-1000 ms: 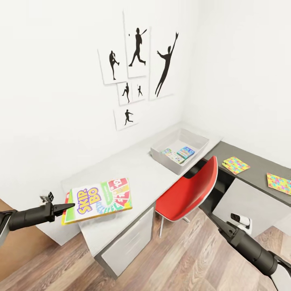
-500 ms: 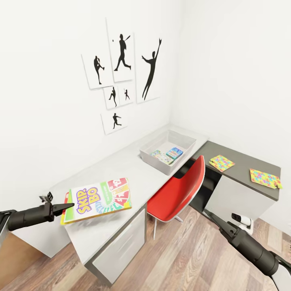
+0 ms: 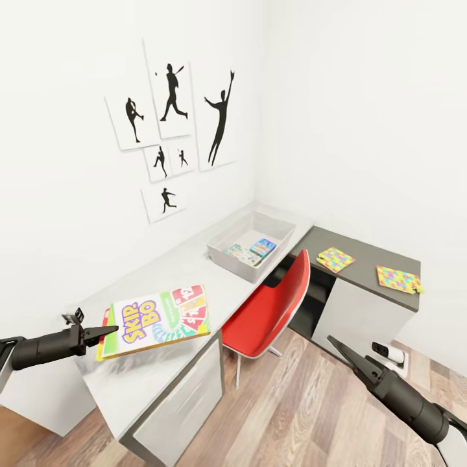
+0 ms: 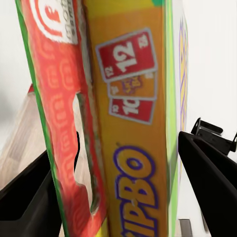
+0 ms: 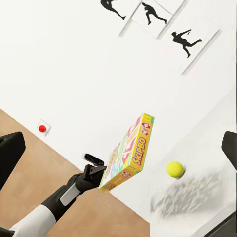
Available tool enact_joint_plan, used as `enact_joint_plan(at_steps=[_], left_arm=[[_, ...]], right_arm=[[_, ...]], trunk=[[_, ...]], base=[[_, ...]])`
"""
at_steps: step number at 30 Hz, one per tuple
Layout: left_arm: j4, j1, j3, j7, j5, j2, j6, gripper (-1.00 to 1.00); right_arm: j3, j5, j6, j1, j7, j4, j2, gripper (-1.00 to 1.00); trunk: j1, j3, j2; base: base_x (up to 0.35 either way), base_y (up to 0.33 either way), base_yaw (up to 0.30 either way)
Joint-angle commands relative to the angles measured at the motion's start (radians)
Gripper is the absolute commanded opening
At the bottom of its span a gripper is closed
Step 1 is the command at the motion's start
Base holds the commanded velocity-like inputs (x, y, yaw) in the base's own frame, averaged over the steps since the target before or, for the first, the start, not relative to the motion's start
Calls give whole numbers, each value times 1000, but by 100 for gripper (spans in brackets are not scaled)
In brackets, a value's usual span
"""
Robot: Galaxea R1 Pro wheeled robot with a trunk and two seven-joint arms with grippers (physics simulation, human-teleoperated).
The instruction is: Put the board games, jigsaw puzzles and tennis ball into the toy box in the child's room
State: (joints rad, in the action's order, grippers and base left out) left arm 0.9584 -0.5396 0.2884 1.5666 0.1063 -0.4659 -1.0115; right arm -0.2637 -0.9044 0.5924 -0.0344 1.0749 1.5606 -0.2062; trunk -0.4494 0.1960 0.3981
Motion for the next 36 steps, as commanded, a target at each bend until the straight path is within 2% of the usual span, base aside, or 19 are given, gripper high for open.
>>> enact_joint_plan(at_steps=[1, 21, 26, 36], left_arm=[[0, 0, 0, 4, 0, 0, -10, -100], [0, 0, 0, 4, 1, 1, -10, -100], [0, 0, 0, 4, 2, 1, -9, -100], [0, 0, 4, 4, 3, 1, -9, -100]], right_arm=[[0, -6, 8, -1, 1, 0, 0, 100], [-2, -5, 6, -1, 2, 0, -1, 100], [-2, -3, 5, -1, -1, 0, -1, 100], [-2, -1, 4, -1, -12, 0, -2, 100]], trunk=[[-1, 0, 2], [-1, -29, 2], [-1, -35, 2], [-1, -35, 2]], base=[[0, 0, -183], [0, 0, -183], [6, -183, -144], [118, -200, -6]])
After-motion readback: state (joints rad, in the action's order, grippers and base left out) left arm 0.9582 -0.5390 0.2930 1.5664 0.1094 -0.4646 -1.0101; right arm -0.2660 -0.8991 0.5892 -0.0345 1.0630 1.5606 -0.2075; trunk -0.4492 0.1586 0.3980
